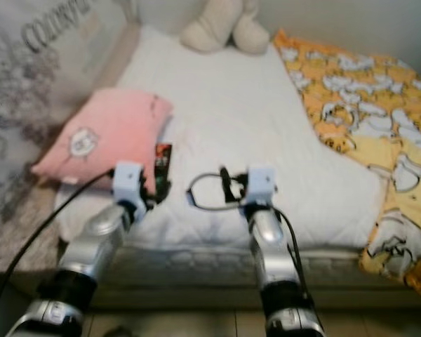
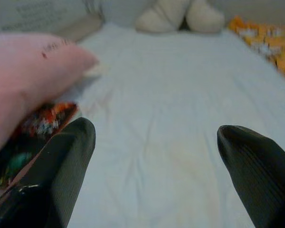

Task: Clean up the room

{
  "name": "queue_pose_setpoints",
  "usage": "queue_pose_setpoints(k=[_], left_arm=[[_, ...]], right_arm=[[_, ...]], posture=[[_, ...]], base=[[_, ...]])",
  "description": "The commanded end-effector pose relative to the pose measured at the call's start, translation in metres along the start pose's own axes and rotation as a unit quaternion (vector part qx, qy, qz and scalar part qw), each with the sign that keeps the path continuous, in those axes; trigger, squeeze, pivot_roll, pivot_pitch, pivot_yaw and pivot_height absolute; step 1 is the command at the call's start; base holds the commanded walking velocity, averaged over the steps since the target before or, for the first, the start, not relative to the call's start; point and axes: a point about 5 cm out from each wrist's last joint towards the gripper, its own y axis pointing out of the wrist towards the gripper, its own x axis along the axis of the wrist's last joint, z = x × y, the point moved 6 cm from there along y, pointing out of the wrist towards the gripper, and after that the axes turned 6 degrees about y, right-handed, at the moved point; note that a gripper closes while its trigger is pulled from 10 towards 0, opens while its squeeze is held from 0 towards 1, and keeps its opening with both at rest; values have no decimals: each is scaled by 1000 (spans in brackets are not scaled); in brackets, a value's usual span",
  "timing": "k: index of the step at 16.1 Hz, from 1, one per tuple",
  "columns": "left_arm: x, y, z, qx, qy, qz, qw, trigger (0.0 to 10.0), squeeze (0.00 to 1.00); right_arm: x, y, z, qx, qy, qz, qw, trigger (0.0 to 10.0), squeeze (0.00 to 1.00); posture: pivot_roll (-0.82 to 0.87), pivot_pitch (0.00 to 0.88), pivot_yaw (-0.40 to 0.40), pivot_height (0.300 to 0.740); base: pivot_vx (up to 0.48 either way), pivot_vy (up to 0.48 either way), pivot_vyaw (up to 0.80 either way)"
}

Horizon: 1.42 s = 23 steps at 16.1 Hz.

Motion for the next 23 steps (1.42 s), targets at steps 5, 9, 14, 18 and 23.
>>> queue_pose_setpoints(k=[5,9,14,18,23], left_arm=[[-28,-12,50,20,-3,56,998,10000,0],[-39,-16,85,132,102,68,984,10000,0],[-24,-11,86,174,157,28,972,10000,0],[-25,-7,86,183,174,38,967,10000,0],[-24,-6,100,230,169,66,956,10000,0]], right_arm=[[-14,-12,-16,-14,4,24,1000,10000,0],[-14,-17,-9,19,-31,23,999,10000,0],[-9,-22,-18,2,-35,5,999,10000,0],[-13,-24,-7,15,-40,9,999,10000,0],[-15,-25,-7,17,-44,14,999,10000,0]], posture=[[129,0,-83,740],[84,0,-109,740],[68,0,-102,740],[62,0,-94,740],[45,0,-96,740]], base=[[0,0,0],[0,0,0],[0,0,0],[0,0,0],[0,0,0]])
